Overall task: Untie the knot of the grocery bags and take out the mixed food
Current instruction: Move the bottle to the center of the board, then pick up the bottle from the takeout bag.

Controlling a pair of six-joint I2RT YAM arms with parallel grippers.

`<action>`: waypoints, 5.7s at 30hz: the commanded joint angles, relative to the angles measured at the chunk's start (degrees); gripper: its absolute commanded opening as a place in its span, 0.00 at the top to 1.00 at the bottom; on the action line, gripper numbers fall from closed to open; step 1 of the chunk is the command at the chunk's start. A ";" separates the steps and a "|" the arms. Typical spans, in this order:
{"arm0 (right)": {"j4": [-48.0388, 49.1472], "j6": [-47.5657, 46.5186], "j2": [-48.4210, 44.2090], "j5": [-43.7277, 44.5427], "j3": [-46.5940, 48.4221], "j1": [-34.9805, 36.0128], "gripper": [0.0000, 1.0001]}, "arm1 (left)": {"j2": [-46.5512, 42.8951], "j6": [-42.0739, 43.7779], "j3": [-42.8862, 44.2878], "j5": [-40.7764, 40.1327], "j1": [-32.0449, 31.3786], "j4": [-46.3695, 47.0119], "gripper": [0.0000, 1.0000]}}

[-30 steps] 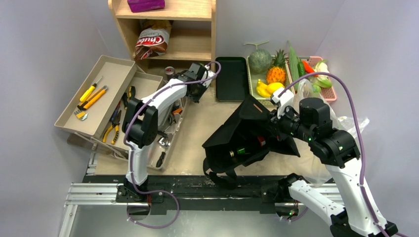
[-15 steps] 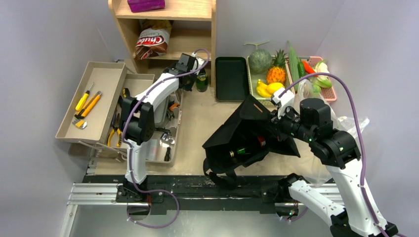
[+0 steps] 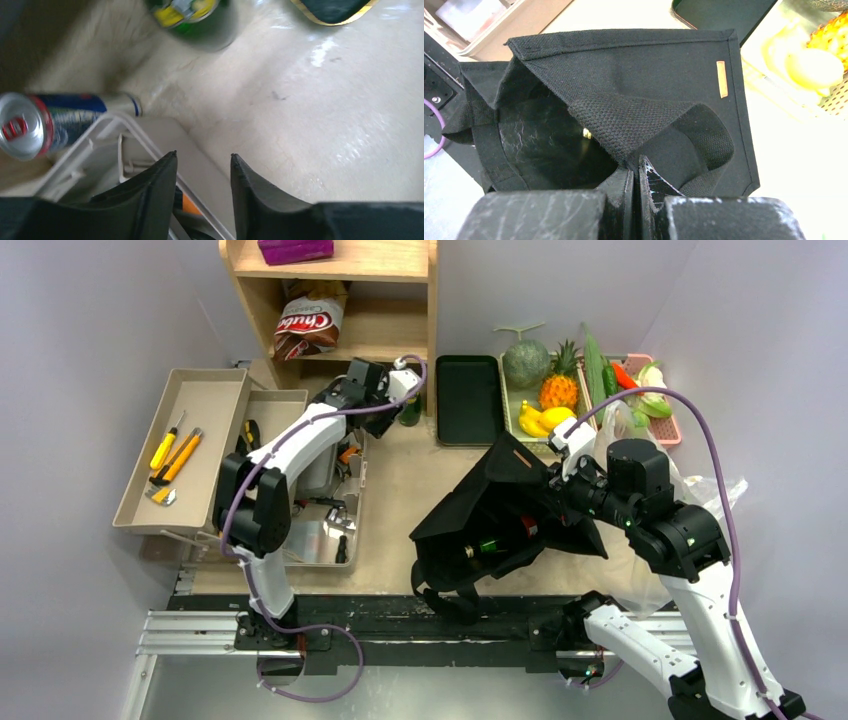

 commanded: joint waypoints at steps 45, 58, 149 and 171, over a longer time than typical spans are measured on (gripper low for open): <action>-1.32 -0.02 1.42 1.42 2.93 -2.76 1.00 | 25.10 58.56 11.05 -5.67 -8.77 19.29 0.55; -1.25 0.04 1.49 1.16 3.00 -2.84 1.00 | 24.78 57.82 9.91 -6.71 -6.83 19.28 0.56; 29.82 27.03 2.95 7.69 -2.17 -3.39 1.00 | -22.58 1.28 0.65 35.70 -44.87 1.34 0.54; 23.41 19.35 -6.47 -1.63 -12.06 -3.47 1.00 | -18.90 12.29 -29.14 13.81 -28.63 18.37 0.47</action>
